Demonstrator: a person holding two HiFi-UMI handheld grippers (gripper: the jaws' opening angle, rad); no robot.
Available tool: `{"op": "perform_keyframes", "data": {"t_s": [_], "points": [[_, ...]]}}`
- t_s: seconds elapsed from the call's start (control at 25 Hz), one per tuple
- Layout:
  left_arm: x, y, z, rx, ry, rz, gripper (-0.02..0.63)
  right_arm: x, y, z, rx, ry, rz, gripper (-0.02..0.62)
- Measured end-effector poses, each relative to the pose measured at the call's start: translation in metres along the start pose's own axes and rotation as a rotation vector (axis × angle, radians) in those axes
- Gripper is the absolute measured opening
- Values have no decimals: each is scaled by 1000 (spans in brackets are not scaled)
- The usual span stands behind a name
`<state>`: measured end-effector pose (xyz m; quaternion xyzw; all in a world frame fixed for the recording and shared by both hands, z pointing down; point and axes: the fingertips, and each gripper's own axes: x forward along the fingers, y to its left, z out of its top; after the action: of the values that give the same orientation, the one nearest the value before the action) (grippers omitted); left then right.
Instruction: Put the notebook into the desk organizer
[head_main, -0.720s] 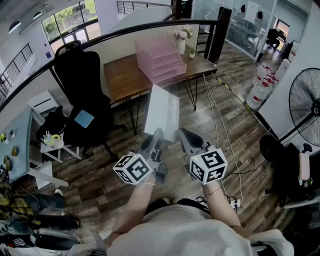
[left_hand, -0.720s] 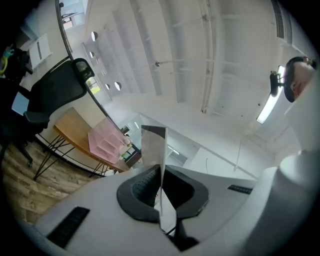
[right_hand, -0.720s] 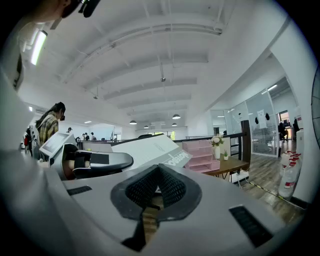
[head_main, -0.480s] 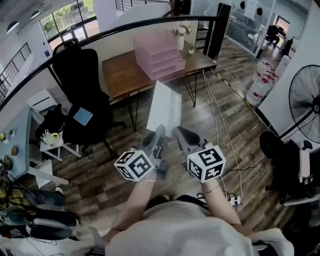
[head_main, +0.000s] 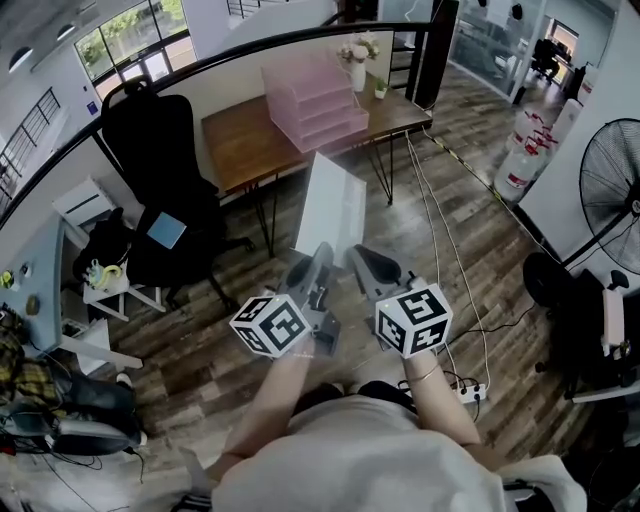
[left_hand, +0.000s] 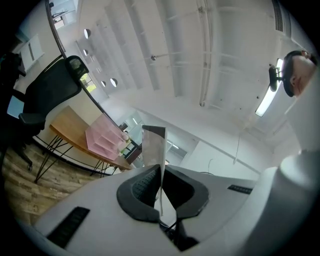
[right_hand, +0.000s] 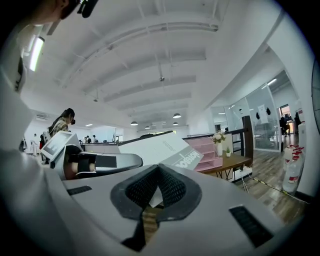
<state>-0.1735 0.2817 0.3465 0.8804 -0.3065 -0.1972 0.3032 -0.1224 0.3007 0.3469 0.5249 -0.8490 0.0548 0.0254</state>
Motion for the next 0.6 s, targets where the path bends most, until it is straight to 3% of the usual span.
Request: {"op": "perform_keyframes", "data": {"t_s": [0.6], "points": [[11, 12, -15, -33, 34, -29, 21, -5, -26, -16, 29, 4, -102, 11]]}}
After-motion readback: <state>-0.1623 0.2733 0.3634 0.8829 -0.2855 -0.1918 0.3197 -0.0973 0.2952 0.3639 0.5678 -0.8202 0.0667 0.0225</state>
